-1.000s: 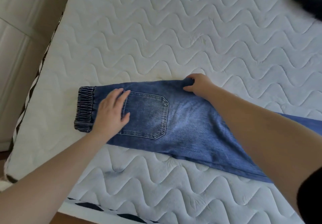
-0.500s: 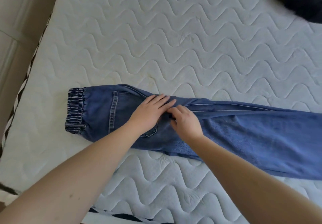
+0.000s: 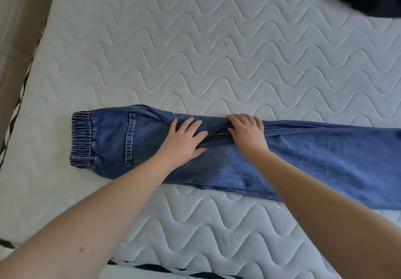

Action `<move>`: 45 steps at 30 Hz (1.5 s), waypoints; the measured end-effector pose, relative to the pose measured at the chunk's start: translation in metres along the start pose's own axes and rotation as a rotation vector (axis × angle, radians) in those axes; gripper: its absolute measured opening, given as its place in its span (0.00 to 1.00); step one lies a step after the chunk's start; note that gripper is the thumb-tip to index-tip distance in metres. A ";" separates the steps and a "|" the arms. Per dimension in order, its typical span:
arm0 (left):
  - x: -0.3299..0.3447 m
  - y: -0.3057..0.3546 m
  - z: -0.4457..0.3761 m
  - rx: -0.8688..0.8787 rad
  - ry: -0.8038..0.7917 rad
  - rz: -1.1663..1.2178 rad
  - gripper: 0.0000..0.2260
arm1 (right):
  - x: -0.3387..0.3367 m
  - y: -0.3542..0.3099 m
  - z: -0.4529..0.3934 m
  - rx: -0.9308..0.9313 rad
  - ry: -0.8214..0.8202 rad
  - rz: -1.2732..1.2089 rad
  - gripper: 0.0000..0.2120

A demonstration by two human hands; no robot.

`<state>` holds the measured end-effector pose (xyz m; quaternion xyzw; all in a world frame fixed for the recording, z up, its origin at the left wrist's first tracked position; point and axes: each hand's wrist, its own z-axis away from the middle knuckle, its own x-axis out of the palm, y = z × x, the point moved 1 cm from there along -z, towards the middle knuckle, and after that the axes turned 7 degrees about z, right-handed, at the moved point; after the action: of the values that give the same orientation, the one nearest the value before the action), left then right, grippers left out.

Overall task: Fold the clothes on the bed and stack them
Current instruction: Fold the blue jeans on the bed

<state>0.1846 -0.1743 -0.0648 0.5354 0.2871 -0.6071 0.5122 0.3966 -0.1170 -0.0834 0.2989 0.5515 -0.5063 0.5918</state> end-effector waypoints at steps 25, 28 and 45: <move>0.025 0.030 -0.009 -0.091 -0.162 -0.058 0.30 | 0.007 0.142 0.062 0.218 -0.198 0.183 0.36; 0.028 0.055 -0.017 -0.164 -0.185 -0.043 0.34 | -0.002 0.182 0.068 0.303 -0.213 0.208 0.36; 0.045 0.152 -0.090 -0.200 -0.164 0.056 0.30 | -0.046 0.367 0.166 0.851 -0.159 -0.053 0.31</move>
<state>0.3619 -0.1549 -0.1009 0.4380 0.2885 -0.6027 0.6014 0.8010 -0.1423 -0.0791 0.4619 0.2538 -0.7251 0.4432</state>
